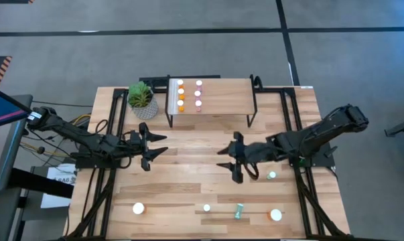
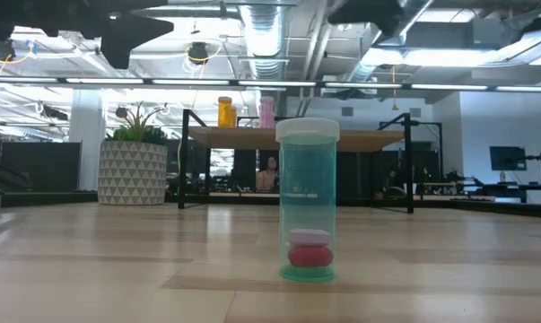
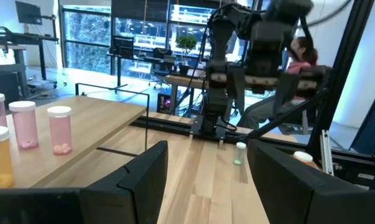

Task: Pick and place medicine bottles onto shelf by color
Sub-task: Put the top green pill bottle on the shelf

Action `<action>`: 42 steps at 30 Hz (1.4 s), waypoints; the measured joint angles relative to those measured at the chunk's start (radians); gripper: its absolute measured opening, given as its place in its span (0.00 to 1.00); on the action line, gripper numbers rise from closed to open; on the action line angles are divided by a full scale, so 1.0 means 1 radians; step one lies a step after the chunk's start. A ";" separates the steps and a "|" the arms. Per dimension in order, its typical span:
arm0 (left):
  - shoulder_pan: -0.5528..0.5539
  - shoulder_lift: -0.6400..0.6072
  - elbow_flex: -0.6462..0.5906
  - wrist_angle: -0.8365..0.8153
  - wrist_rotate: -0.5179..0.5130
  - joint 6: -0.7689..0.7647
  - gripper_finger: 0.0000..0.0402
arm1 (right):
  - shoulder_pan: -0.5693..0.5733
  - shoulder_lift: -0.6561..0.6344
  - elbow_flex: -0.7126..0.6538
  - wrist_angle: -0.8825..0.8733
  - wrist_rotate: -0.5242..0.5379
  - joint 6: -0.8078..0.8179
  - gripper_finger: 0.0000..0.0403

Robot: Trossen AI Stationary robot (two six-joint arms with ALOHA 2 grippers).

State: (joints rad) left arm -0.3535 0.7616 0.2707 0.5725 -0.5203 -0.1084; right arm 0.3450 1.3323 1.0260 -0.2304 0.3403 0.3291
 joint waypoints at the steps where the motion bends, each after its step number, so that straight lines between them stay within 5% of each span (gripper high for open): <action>1: 0.000 0.000 0.000 0.003 0.001 -0.001 0.52 | 0.012 0.000 0.000 -0.033 0.008 0.033 0.57; 18: 0.000 0.000 0.000 0.005 0.001 -0.005 0.52 | 0.123 0.000 0.086 -0.798 -0.037 0.659 0.57; 22: 0.000 0.000 0.000 0.005 0.001 -0.004 0.52 | 0.127 0.000 0.068 -0.955 -0.116 0.776 0.57; 42: 0.000 0.000 0.000 0.002 0.002 -0.005 0.52 | 0.291 -0.226 -0.222 -0.873 -0.164 1.070 0.57</action>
State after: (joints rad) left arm -0.3534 0.7616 0.2707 0.5747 -0.5186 -0.1131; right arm 0.6359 1.1059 0.8037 -1.1039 0.1763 1.3987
